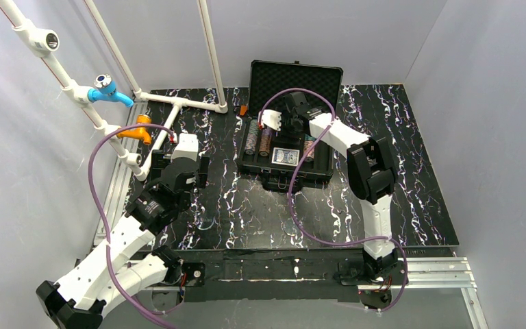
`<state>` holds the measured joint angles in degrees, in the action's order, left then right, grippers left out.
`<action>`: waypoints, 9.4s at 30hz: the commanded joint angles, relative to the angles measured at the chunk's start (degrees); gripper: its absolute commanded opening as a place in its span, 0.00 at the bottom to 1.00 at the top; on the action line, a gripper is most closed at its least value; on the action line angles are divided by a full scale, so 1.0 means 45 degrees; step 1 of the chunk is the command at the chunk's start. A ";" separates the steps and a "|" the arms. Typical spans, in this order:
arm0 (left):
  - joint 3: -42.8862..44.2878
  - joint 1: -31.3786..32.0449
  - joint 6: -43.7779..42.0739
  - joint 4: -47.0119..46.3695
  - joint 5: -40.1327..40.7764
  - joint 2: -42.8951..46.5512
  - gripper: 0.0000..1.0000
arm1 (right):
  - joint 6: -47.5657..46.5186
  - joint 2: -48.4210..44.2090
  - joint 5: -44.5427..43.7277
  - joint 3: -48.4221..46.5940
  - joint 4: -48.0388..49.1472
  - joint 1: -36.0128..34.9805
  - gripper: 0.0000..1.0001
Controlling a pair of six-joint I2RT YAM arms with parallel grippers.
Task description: Pack up texas hold em set
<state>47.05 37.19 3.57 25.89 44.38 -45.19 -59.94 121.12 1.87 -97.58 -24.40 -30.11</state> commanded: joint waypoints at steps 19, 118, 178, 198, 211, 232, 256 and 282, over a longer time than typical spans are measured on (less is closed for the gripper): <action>0.0166 -0.0081 -0.0013 -0.0050 0.0256 0.0584 0.99 | 0.3945 -0.1915 0.0258 -0.0422 -0.0329 -0.0458 0.98; 0.0143 -0.0081 0.0012 0.0007 0.0157 0.0823 0.99 | 1.6557 -0.1409 -0.6118 0.2876 0.5442 -0.1099 0.38; 0.0117 -0.0081 0.0046 0.0122 0.0524 0.0414 0.99 | 1.6041 -0.9506 -0.7592 0.7594 0.5101 -0.3837 0.98; 0.1030 -0.0073 0.2650 0.2941 -0.1478 -0.0303 0.99 | 1.8770 -1.0974 -0.4282 0.9522 0.3210 -0.3837 0.98; 0.0763 -0.0081 0.7192 0.6254 -0.3814 -0.1575 0.99 | 1.9258 -1.1438 -0.3719 1.0309 0.2877 -0.3837 0.98; -0.2111 -0.1505 0.9625 0.3351 -0.6246 -0.3641 0.96 | 1.9305 -1.2165 -0.3533 1.1020 0.2337 -0.3850 0.98; -0.3384 -0.2258 0.9265 0.1688 -0.7372 -0.5146 0.70 | 1.9319 -1.1702 -0.3443 1.0972 0.2522 -0.3856 0.98; -0.3228 -0.2268 0.8681 0.1108 -0.7707 -0.6573 0.51 | 1.9359 -1.1703 -0.3374 1.1118 0.2630 -0.3852 0.98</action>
<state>35.24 27.44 42.78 34.44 10.90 -71.57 26.89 68.42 -13.32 -47.90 -13.80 -47.29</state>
